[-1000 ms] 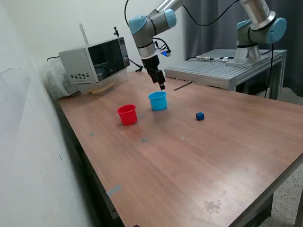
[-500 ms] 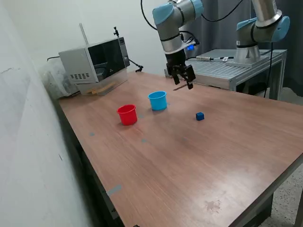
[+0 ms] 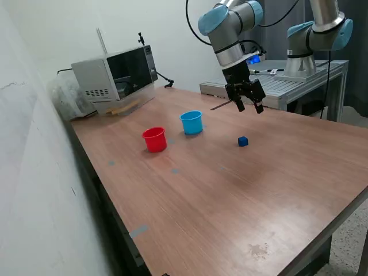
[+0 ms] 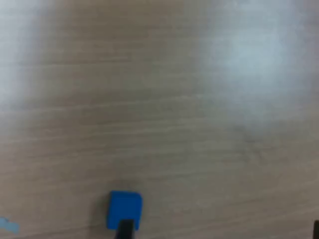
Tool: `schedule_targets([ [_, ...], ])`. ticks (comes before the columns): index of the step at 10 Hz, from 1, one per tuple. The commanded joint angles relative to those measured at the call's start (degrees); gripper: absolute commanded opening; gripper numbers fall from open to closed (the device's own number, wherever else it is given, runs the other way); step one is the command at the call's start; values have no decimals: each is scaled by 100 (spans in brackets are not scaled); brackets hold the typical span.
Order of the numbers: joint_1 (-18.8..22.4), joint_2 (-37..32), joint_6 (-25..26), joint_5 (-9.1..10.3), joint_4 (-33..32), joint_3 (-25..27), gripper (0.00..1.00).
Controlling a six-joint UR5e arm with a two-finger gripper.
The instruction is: Place red objects in the red bin, and blue objects in the blue bin.
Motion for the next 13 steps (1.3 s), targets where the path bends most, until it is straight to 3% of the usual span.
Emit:
schedule_targets([
  [1, -17, 73, 107, 77, -534, 127, 100],
  [3, -34, 205, 185, 42, -841, 319, 100],
  [6, 1, 556, 334, -178, -1334, 548, 100],
  [8, -17, 671, 440, -537, -1519, 549, 100],
  [13, -52, 838, 502, -582, -1617, 522, 100],
])
